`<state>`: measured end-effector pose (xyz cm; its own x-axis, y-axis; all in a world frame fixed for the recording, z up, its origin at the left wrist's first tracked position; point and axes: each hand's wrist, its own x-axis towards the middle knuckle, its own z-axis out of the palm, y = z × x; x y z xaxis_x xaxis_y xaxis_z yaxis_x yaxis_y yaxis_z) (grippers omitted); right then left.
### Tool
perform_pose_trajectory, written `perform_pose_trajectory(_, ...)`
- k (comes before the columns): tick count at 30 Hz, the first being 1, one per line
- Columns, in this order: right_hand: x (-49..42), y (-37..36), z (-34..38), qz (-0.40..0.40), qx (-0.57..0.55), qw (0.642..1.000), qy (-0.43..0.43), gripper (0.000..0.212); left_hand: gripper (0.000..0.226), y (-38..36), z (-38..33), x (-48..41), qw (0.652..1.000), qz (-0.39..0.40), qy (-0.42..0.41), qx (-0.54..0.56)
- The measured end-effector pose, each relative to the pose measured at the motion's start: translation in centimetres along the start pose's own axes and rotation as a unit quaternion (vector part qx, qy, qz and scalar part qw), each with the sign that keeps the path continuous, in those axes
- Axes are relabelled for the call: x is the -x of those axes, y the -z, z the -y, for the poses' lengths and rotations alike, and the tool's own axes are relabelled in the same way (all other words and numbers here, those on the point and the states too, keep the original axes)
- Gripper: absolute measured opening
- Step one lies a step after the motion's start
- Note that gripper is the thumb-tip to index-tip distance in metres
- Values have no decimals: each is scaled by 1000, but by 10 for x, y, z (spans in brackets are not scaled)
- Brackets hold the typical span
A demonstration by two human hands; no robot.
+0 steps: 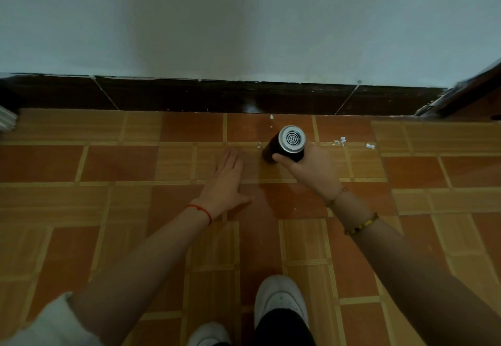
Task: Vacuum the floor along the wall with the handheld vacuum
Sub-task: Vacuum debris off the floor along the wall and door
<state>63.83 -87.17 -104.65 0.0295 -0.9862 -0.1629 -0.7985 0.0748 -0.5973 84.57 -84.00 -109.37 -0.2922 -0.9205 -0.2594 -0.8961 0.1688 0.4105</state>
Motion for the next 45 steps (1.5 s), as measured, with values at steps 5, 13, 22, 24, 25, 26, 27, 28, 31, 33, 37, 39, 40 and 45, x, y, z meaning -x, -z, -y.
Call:
perform_pose_trajectory(5, -20, 0, 12, -8, -10, 1000, 4, 66, 113, 5, 5, -12, 1000, 11, 9, 0)
perform_pose_trajectory(13, -45, 4, 8, -16, -44, 999, -21, 65, 107, 9, 25, -16, 1000, 21, 12, -18)
perform_pose_trajectory(22, -73, 17, 0, -40, -49, 997, -33, 72, 106, 6, 32, -15, 1000, 3, 18, 3)
perform_pose_trajectory(24, -79, 16, 3, -23, -53, 998, -21, 74, 106, 6, 29, -17, 1000, 6, 13, -2)
perform_pose_trajectory(25, -81, 16, 5, -25, -54, 998, -16, 78, 106, 7, 27, -19, 1000, 8, 11, 0)
perform_pose_trajectory(26, -82, 15, 6, -33, -53, 998, -11, 80, 106, 7, 25, -20, 1000, 9, 9, 2)
perform_pose_trajectory(27, -83, 14, 6, -43, -51, 998, -8, 81, 106, 7, 23, -22, 1000, 11, 8, 3)
perform_pose_trajectory(28, -83, 14, 6, -49, -49, 998, -9, 81, 106, 7, 22, -24, 1000, 11, 6, 2)
perform_pose_trajectory(31, -83, 16, 2, -33, -39, 999, -17, 82, 106, 5, 15, -27, 1000, 10, -2, -4)
perform_pose_trajectory(33, -80, 20, -7, -32, -44, 998, -31, 83, 106, 3, 9, -30, 1000, 5, -6, -8)
perform_pose_trajectory(37, -65, 35, -25, -41, -18, 998, -48, 78, 107, -4, -3, -33, 1000, 4, -8, 2)
perform_pose_trajectory(39, -55, 40, -33, -6, -27, 998, -55, 65, 106, -8, -10, -33, 1000, 10, -13, -3)
perform_pose_trajectory(40, -50, 42, -35, 19, -31, 998, -55, 57, 106, -9, -13, -33, 1000, 11, -15, -6)
perform_pose_trajectory(45, -26, 41, -42, 16, -31, 998, -43, 55, 105, -13, -23, -30, 1000, 22, -18, 4)
